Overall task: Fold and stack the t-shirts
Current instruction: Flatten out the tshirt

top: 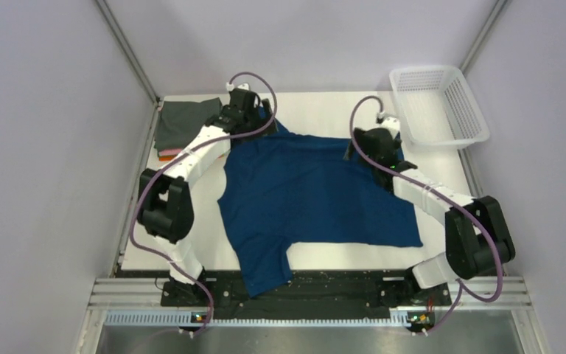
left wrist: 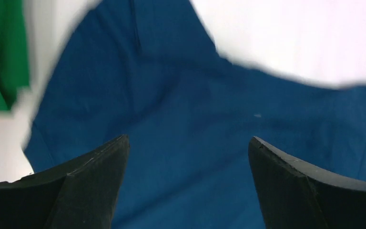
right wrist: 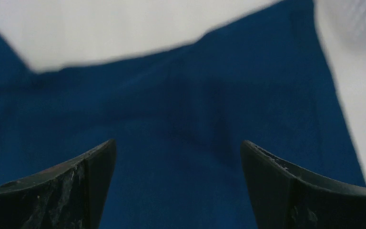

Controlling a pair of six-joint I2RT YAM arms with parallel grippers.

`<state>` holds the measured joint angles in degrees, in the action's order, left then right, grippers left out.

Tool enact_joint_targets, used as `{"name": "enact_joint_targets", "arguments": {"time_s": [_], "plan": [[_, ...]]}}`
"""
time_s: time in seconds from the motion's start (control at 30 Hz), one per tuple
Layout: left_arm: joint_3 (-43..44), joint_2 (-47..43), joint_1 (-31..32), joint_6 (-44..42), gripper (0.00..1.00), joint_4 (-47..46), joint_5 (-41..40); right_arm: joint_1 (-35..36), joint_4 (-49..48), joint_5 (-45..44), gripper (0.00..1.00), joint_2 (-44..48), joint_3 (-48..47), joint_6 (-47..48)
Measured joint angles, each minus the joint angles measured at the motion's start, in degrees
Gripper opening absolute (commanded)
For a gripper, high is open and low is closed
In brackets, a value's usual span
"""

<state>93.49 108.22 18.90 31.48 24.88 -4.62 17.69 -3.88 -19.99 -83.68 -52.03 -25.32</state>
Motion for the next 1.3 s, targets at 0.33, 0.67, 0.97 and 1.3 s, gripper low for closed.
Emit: {"name": "enact_joint_targets", "arguments": {"time_s": [0.33, 0.67, 0.97, 1.3], "plan": [[-38.64, -19.93, 10.67, 9.42, 0.99, -0.42, 0.28, 10.73, 9.20, 3.98, 0.99, 8.31, 21.03, -10.43], [-50.12, -25.22, 10.56, 16.35, 0.99, -2.43, -1.49, 13.07, 11.17, 7.21, 0.99, 18.10, 27.02, -16.11], [-57.02, -36.11, 10.56, 19.76, 0.99, 5.55, -3.08, 16.04, 21.24, 8.00, 0.99, 28.87, 29.59, -18.34], [-40.19, -32.72, 9.46, 14.95, 0.99, 8.76, -3.67, 16.04, 20.98, 4.63, 0.99, 31.17, 26.49, -13.33]]}}
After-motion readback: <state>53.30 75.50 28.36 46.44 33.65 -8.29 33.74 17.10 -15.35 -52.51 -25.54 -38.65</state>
